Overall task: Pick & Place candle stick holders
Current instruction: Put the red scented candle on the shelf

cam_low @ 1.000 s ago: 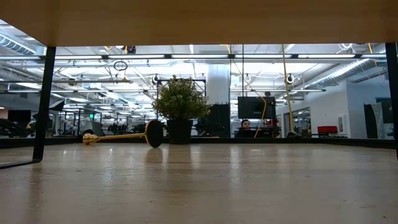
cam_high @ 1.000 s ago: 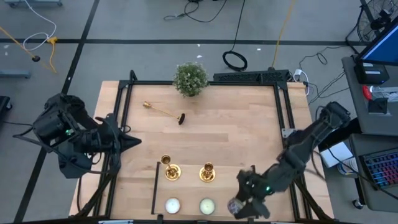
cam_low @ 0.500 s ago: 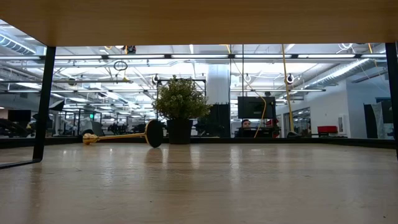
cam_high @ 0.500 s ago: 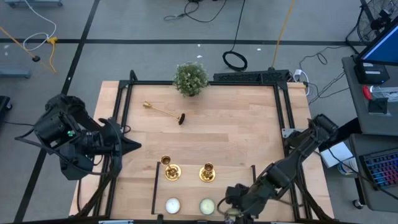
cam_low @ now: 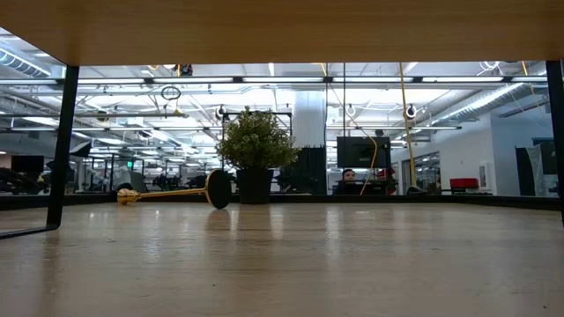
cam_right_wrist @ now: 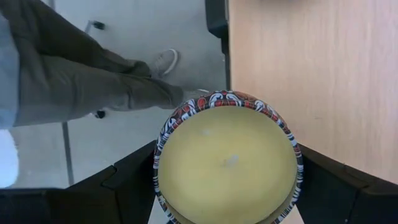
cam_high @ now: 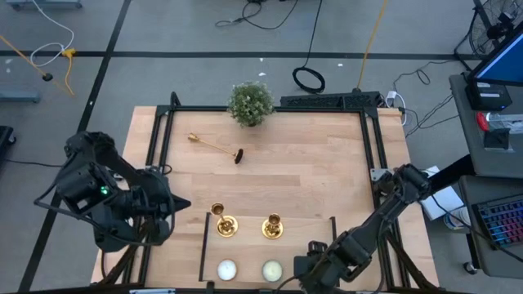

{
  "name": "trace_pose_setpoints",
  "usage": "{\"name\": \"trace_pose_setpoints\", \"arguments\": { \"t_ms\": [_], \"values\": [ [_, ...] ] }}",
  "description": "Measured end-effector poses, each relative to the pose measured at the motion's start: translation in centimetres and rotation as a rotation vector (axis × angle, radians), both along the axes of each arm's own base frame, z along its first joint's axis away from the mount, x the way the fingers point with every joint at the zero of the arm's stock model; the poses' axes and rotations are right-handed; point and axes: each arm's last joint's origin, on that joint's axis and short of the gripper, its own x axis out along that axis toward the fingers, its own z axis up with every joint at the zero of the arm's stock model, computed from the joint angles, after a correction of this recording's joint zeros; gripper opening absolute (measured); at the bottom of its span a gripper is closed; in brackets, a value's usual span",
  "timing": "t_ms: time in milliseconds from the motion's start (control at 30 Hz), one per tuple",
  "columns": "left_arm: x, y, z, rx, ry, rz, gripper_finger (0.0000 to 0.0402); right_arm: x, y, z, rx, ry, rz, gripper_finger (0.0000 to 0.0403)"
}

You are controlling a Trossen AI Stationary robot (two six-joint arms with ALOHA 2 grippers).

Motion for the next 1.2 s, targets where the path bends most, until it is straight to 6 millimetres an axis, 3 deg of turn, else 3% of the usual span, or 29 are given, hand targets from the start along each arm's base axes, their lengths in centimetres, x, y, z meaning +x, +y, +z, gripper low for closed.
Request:
{"name": "trace_pose_setpoints", "arguments": {
  "t_ms": [467,1200],
  "values": [
    [0.35,-0.47,-0.36,-0.001,0.016,0.003,0.0001,-0.40,-0.83,-0.72,-0.176,-0.007,-0.003,0.0292],
    [0.35,-0.46,-0.36,-0.014,0.013,0.016,0.0001,-0.59,-0.33,-0.89,-0.207,-0.048,0.035,0.0307]
  ]
}}
